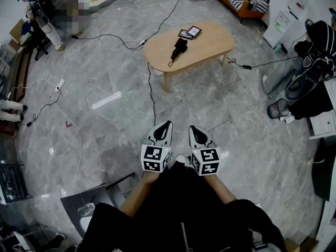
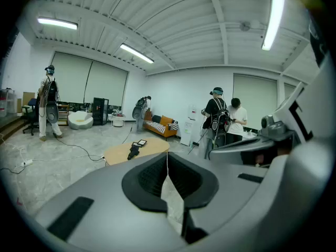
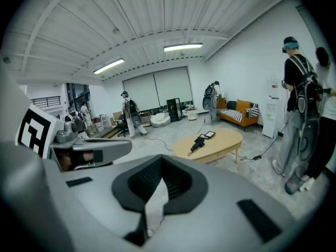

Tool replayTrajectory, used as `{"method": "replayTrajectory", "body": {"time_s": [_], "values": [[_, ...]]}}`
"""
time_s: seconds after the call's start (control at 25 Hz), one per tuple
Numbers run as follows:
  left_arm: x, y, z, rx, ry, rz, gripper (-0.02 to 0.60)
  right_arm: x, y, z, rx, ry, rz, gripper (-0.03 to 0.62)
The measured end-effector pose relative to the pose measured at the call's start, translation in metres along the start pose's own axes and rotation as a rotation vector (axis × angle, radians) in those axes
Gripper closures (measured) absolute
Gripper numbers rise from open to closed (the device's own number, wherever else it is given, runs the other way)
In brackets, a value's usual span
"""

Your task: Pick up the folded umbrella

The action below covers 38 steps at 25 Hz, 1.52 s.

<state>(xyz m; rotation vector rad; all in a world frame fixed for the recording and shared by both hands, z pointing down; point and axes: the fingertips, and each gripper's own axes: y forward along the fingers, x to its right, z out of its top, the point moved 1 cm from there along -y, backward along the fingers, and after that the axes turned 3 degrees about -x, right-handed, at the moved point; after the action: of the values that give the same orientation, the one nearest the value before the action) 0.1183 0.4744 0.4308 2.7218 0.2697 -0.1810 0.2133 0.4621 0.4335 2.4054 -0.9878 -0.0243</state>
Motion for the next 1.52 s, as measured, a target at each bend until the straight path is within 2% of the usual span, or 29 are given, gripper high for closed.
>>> {"method": "replayTrajectory", "body": {"time_s": [0.12, 0.64, 1.36, 1.52], "values": [[0.002, 0.002, 0.0, 0.001, -0.003, 0.002, 0.566, 0.006, -0.003, 0.006, 0.041, 0.012, -0.004, 0.583], [0.005, 0.007, -0.001, -0.009, -0.002, 0.011, 0.566, 0.016, -0.004, 0.007, 0.05, -0.022, -0.038, 0.583], [0.005, 0.0, 0.0, -0.011, -0.019, 0.038, 0.566, 0.001, -0.003, -0.001, -0.002, -0.009, 0.072, 0.583], [0.015, -0.012, -0.009, -0.022, -0.011, 0.042, 0.566, -0.005, -0.014, -0.013, -0.012, 0.002, 0.088, 0.583]]}}
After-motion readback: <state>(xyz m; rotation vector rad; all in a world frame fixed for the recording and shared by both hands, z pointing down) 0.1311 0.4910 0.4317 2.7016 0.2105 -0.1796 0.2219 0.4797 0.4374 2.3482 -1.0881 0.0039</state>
